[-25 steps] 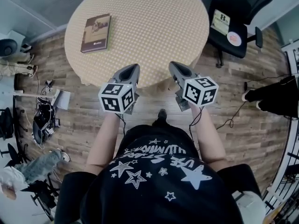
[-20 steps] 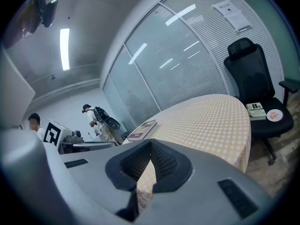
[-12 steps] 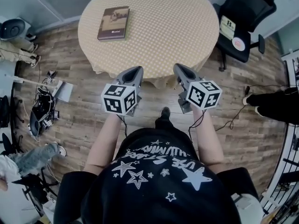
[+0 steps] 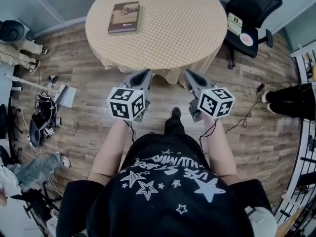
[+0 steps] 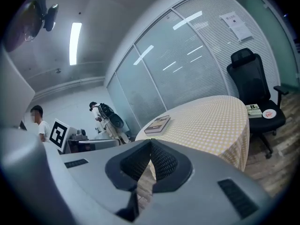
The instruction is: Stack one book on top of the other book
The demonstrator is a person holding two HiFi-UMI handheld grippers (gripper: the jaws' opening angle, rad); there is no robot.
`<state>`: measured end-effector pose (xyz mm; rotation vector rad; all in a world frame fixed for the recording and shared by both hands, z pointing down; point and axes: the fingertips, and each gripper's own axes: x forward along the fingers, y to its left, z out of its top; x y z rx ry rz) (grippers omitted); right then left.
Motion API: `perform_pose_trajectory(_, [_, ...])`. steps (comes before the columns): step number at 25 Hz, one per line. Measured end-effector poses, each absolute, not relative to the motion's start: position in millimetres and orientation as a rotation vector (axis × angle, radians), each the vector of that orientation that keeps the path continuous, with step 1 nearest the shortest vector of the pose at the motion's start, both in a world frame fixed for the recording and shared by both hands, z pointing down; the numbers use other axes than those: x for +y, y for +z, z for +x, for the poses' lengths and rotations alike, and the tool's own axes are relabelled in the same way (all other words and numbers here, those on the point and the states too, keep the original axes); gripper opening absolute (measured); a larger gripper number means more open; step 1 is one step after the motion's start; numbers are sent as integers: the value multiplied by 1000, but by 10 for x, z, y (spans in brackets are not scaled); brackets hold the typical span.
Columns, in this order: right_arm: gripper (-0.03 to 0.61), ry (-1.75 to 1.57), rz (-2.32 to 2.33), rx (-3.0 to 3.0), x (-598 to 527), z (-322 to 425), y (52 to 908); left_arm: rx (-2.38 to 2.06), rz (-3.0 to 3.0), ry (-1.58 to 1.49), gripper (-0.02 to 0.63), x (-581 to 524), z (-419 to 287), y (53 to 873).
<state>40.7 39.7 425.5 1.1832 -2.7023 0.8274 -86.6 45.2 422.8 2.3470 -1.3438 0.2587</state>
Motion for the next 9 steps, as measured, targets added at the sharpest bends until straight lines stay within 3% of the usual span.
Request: perform_pose_trajectory(9, [26, 820, 1207, -2685, 1071, 316, 4351, -1302, 2374, 253, 8, 1018, -948, 4282])
